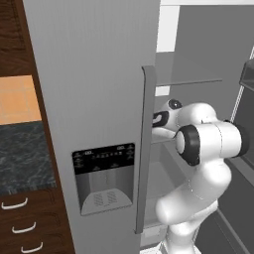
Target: Place one sweet potato and one chicken drumstick in each tupperware on the nearby counter, to pack two identical lunches.
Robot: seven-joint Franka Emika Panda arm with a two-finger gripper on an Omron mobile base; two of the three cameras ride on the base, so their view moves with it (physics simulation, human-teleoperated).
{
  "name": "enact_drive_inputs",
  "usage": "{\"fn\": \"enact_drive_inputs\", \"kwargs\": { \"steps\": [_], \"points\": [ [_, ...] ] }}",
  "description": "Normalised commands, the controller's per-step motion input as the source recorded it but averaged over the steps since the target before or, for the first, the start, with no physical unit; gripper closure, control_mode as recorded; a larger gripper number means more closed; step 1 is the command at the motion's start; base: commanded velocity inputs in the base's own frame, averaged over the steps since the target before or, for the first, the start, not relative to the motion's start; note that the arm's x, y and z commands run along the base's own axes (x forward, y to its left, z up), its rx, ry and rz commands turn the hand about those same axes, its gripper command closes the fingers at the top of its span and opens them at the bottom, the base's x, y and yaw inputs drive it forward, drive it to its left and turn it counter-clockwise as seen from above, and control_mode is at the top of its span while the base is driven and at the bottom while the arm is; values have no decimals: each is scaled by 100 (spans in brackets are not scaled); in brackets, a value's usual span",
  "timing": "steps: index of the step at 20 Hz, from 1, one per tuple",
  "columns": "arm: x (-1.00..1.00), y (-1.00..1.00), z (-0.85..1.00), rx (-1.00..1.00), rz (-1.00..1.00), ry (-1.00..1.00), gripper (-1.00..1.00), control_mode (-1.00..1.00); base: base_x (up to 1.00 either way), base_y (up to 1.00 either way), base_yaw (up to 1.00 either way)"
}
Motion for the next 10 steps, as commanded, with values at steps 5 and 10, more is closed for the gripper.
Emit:
{"fn": "enact_drive_inputs", "kwargs": {
  "steps": [5,10],
  "points": [
    [14,15,-61,0,0,0,100,-100,0,0,0],
    [-7,0,-45,0,1,2,100,-100,0,0,0]
  ]
}}
